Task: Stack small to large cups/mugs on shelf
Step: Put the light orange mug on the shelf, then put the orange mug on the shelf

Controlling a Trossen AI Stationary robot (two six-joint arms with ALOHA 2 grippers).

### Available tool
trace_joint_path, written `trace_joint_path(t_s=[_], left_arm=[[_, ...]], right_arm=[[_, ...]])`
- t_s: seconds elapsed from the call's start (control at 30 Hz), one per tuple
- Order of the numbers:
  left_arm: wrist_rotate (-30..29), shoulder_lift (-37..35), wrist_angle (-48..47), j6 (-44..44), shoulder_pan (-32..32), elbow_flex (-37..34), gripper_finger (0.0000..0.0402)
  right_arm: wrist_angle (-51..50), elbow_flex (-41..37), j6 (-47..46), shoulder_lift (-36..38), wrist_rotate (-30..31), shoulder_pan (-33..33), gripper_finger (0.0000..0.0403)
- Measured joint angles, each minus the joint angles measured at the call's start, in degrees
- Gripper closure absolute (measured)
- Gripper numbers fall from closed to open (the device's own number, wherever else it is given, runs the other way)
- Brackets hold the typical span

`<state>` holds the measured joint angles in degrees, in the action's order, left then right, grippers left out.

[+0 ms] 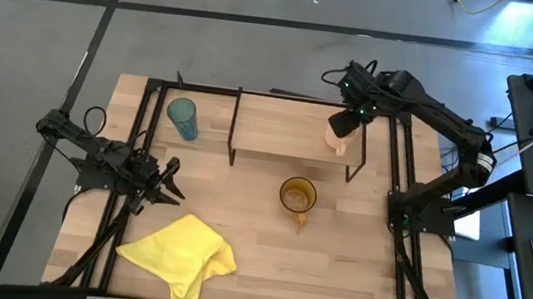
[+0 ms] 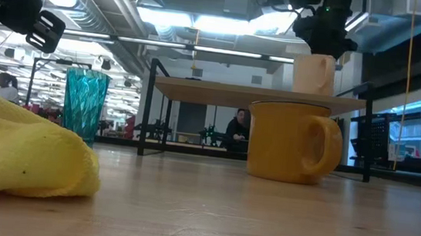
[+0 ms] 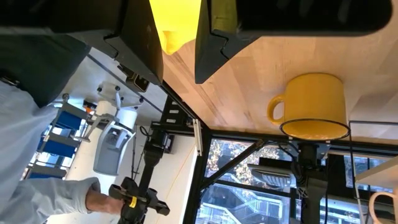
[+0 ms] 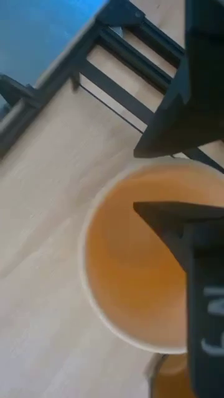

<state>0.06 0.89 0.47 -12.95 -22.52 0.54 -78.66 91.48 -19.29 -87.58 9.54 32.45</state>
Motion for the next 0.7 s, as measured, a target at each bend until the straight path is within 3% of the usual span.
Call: trace_joint_path(t_s=[0.23, 0.47, 0.57, 0.7], left_arm=[[0.00, 0.00, 0.00, 0.00, 0.00, 0.00, 0.0315], [0.02, 0.00, 0.00, 0.00, 0.00, -0.02, 0.0314], [0.00, 0.00, 0.00, 0.00, 0.00, -0.01, 0.0315], [0.01, 0.00, 0.00, 0.00, 0.00, -0.02, 0.0315]], right_arm=[[-0.82, 4.47, 0.32, 0.28, 2.86, 0.00, 0.0245], [-3.10, 18.45, 0.95, 0.39, 2.84, -2.18, 0.0245], [-5.43, 24.47, -0.38, 0.47, 1.91, -8.35, 0.0244], [-7.89, 28.22, -7.29, 0.46, 3.64, -21.87, 0.0244]])
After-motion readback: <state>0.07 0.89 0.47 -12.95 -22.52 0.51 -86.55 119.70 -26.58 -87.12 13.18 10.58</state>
